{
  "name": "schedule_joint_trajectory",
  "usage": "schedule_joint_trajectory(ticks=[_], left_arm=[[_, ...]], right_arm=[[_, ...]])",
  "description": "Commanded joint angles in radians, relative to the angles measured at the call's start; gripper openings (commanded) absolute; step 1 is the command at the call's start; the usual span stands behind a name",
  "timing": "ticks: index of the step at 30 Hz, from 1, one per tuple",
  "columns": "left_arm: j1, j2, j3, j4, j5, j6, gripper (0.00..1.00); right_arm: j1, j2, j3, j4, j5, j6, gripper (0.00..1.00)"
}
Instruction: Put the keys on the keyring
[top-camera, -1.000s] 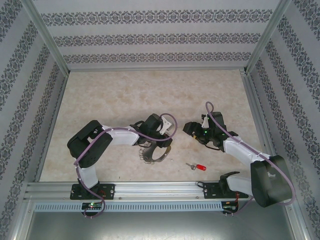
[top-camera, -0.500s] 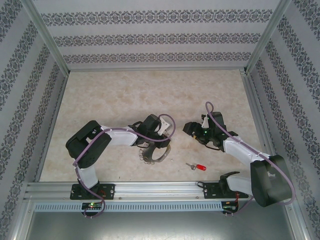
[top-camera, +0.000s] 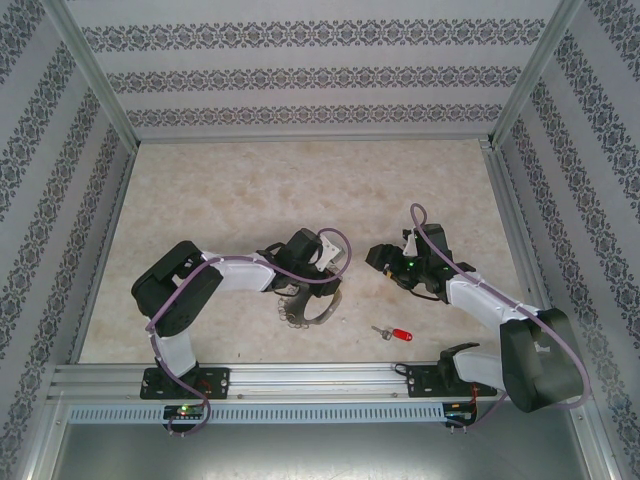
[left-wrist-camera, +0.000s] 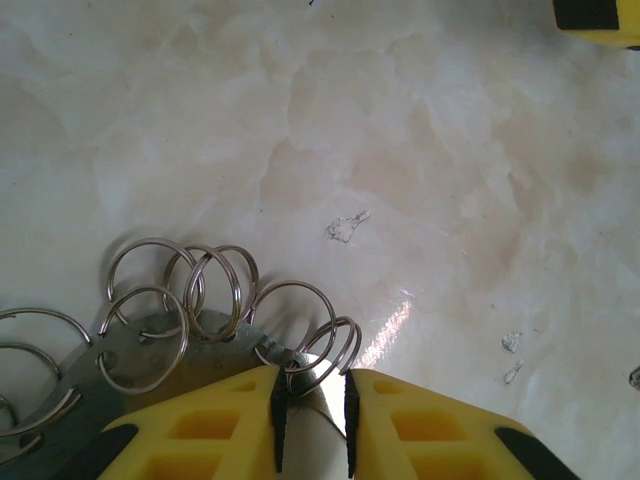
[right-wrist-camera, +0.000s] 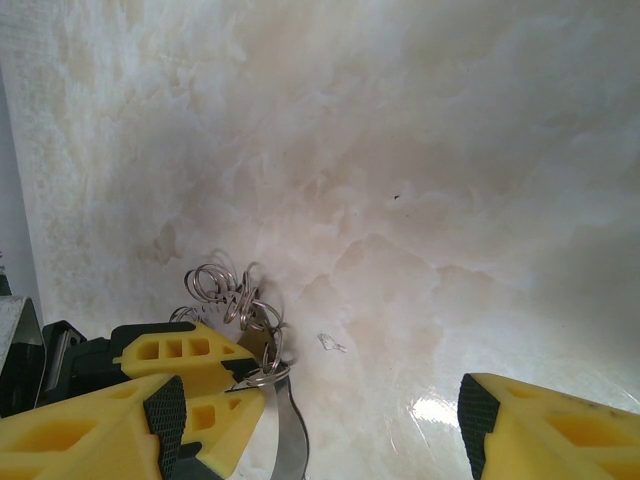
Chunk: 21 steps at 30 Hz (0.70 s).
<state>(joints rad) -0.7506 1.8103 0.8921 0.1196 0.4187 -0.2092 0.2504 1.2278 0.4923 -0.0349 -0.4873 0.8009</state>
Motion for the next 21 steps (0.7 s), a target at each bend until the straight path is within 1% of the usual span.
schedule_joint_trajectory(ticks=[1,7,9,13,17,18,21], left_arm=[[0.008,0.000,0.012,0.023,0.023,0.007,0.24],[0.008,0.015,0.029,0.028,0.034,0.007,0.24],[0.008,0.021,0.035,0.026,0.038,0.007,0.26],[0.008,0.027,0.041,0.025,0.036,0.009,0.27],[0.008,0.027,0.042,0.021,0.035,0.012,0.25],[0.008,0.027,0.042,0.020,0.035,0.013,0.23],[0.008,0.032,0.042,0.024,0.035,0.013,0.06]], right_arm=[[-0.008,0.009,0.002,-0.006,-0.014,-0.024,0.74],[-0.009,0.012,0.000,-0.004,-0.014,-0.026,0.75],[-0.010,0.011,-0.002,-0.005,-0.014,-0.025,0.74],[-0.010,0.012,-0.001,-0.007,-0.016,-0.026,0.74],[-0.011,0.012,-0.001,-0.007,-0.016,-0.028,0.74],[-0.012,0.012,-0.003,-0.008,-0.016,-0.028,0.74],[-0.013,0.012,-0.003,-0.008,-0.015,-0.028,0.75]])
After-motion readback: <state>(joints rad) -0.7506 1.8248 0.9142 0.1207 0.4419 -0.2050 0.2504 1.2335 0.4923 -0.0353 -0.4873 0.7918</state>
